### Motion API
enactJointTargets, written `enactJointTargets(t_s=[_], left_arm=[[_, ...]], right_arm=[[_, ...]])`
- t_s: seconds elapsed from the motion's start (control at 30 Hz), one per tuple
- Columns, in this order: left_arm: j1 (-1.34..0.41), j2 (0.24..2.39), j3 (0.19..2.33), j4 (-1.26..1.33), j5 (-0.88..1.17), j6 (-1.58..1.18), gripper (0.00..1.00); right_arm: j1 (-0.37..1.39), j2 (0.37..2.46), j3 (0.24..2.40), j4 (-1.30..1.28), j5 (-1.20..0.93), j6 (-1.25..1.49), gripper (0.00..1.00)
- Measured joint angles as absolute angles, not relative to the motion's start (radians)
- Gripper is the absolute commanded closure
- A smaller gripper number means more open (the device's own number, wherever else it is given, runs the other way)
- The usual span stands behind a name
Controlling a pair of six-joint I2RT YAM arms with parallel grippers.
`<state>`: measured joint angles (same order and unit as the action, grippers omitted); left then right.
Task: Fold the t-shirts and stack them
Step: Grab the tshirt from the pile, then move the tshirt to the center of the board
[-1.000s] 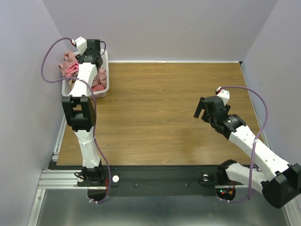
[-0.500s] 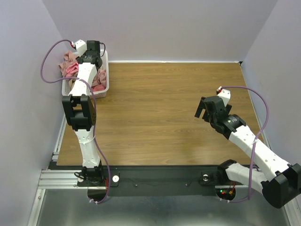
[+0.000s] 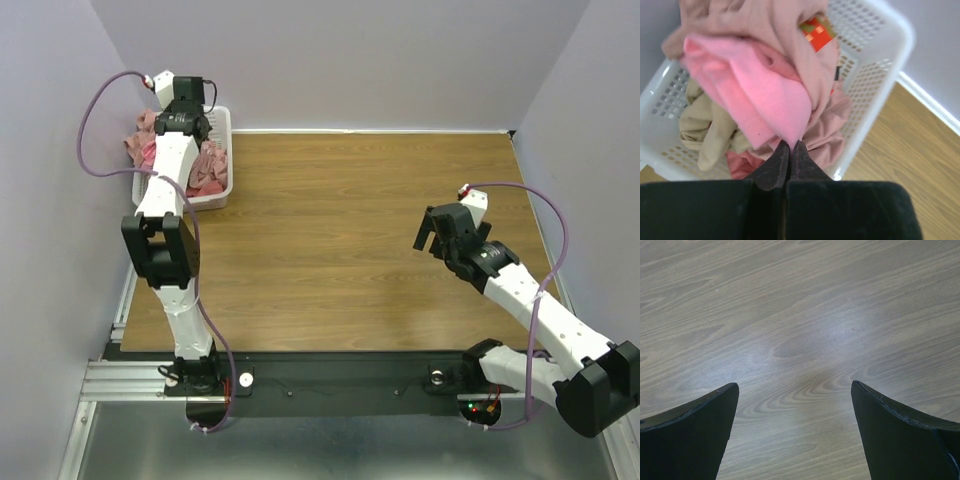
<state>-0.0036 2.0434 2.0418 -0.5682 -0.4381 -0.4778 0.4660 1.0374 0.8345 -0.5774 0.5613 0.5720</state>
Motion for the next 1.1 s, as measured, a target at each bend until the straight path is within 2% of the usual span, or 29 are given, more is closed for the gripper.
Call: enactJointTargets(t_s=[0.17,0.27,0.37,0.47,0.57,0.7,0.87,1.1], left_arm=[[-0.070,1.823,2.000,-0.549,-0.395,-0.409,1.00],[-0.114,1.619,1.975,-0.491,-0.358,-0.373,1.00],[-0.121,1.449,2.026,-0.416,-0.311,-0.352,1.00],[-0.113,1.381,2.144,-0.336,-0.267,-0.347,1.00],[-0.111,1.371,2.250,-0.286,-0.205,-0.352,1.00],[-0.151,1.351,2.275,-0.224,-0.070,-0.375,1.00],[-0.324,1.359,2.161,-0.199,0.045,-0.381,1.00],[-0.616,1.427,1.927,-0.234,0.024,-0.360,1.00]], right_arm=[[0.466,1.042,0.834,-0.577,0.547,0.572,0.00],[0.466,1.039,0.834,-0.577,0.526,0.572,0.00],[0.466,1.023,0.834,-0.577,0.511,0.572,0.00],[0.466,1.002,0.834,-0.577,0.499,0.572,0.00],[0.466,0.987,0.834,-0.577,0.487,0.571,0.00],[0.466,0.973,0.834,-0.577,0.487,0.572,0.00],[0.466,0.931,0.834,-0.578,0.513,0.582,0.00],[0.466,0.850,0.839,-0.578,0.531,0.596,0.00]])
